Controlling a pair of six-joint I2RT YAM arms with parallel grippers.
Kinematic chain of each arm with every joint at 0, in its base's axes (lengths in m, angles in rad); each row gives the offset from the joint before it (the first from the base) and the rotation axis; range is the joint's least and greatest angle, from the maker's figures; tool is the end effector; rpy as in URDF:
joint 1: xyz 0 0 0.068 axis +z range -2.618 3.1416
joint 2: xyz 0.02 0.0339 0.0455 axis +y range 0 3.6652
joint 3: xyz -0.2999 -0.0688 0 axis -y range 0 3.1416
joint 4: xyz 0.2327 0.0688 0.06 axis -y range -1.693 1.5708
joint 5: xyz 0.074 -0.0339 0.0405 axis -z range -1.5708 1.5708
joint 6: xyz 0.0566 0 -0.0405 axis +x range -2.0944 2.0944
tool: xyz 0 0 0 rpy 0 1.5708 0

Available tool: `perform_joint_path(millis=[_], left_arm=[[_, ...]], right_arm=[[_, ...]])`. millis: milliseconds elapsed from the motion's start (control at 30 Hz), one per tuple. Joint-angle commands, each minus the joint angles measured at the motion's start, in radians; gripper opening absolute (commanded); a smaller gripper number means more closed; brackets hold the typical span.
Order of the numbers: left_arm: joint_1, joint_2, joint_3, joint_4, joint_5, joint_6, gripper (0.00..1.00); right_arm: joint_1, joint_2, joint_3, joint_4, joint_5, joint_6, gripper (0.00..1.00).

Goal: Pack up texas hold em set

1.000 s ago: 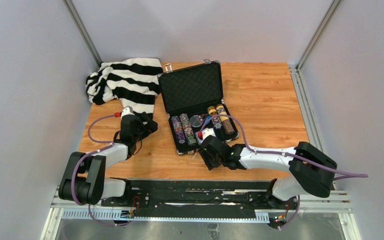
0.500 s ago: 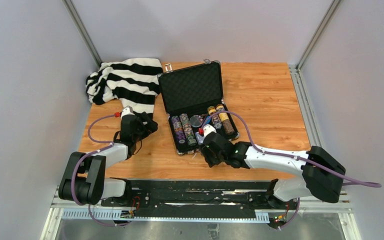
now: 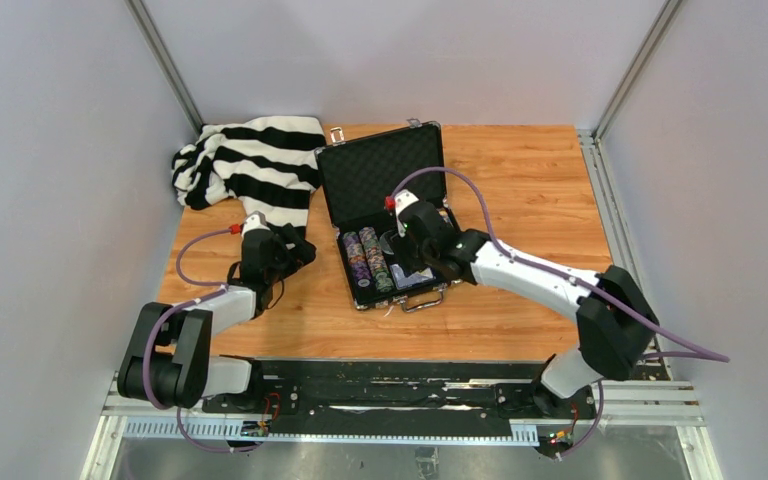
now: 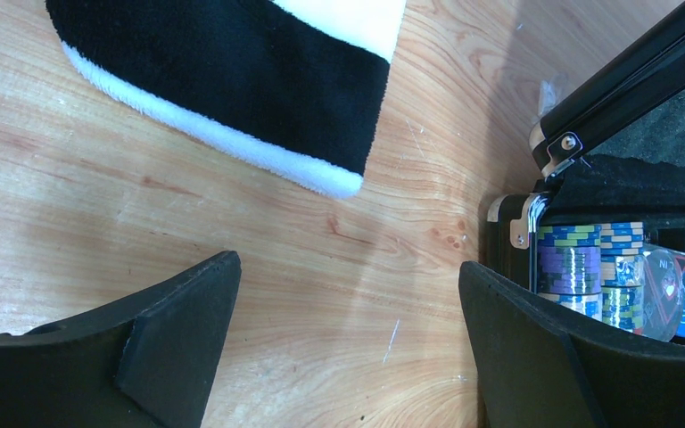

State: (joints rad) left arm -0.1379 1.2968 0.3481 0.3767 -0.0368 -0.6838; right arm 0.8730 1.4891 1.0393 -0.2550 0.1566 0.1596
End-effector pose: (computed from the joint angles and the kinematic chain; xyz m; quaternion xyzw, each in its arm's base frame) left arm 0.2311 -0.0300 0.1774 -0.2451 0.8429 -0.1764 0.4454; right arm 0.2189 0.2473 0.2811 -0.2852 0.8594 0.1448 0.3988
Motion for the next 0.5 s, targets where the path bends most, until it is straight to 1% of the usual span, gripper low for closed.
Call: perform_joint_path(millis=[0, 133, 200, 333, 467], left_arm=[[-0.002, 0.028, 0.013, -0.013, 0.012, 0.008, 0.98], [-0.002, 0.032, 0.013, -0.013, 0.010, 0.011, 0.98], [-0.002, 0.027, 0.013, -0.013, 0.007, 0.013, 0.98], [-0.002, 0.023, 0.012, -0.013, 0.007, 0.014, 0.98], [-0.002, 0.045, 0.017, -0.006, 0.029, 0.003, 0.98]], right_arm=[[-0.061, 0.107, 0.110, -0.021, -0.055, -0.076, 0.48], [-0.084, 0.207, 0.202, -0.031, -0.086, -0.083, 0.48], [-0.083, 0.230, 0.217, -0.033, -0.109, -0.082, 0.48], [-0.083, 0.235, 0.204, -0.028, -0.119, -0.066, 0.47], [-0.083, 0.195, 0.153, 0.003, -0.118, -0.055, 0.46]])
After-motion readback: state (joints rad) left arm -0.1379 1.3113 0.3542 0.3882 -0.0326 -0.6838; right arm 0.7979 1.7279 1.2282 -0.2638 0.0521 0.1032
